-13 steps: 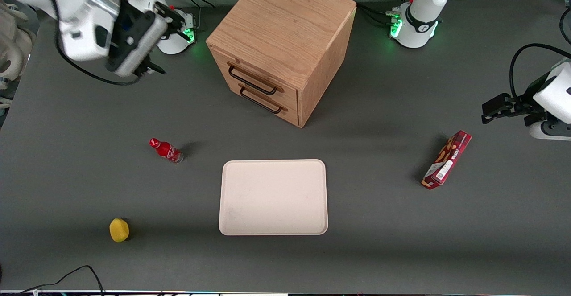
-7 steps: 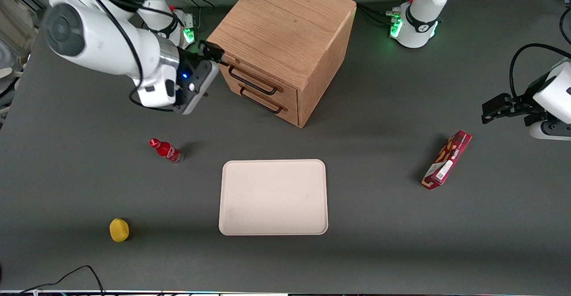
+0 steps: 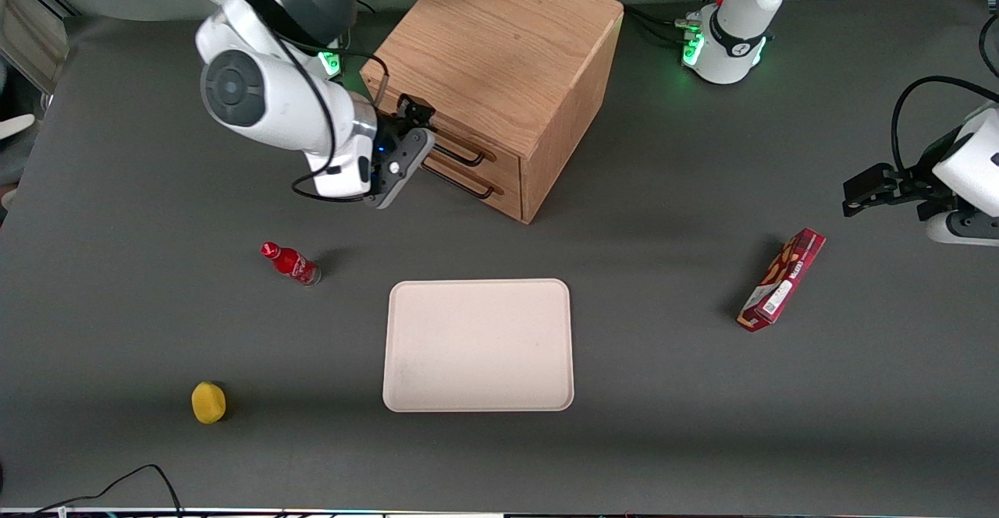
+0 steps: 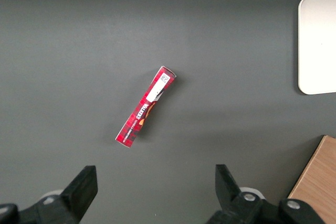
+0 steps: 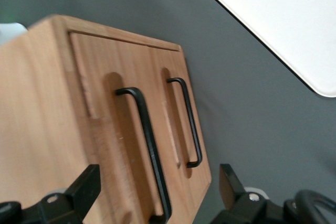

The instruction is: Open upper drawer

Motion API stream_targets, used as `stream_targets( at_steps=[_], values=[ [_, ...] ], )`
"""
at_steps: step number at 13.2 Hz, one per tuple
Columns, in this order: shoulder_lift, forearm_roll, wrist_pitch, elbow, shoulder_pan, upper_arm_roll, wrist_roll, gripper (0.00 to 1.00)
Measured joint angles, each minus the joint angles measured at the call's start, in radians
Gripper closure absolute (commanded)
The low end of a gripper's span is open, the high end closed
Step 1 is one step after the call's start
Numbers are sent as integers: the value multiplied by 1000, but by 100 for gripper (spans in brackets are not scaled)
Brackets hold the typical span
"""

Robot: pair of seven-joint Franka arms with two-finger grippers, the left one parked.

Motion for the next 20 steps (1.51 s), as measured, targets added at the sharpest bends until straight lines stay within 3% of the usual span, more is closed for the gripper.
stream_targets(
  at_steps=[8, 20],
  values=[
    [-2, -27, 135, -123, -5, 3, -16, 0],
    [-7, 20, 149, -161, -5, 35, -19, 0]
  ],
)
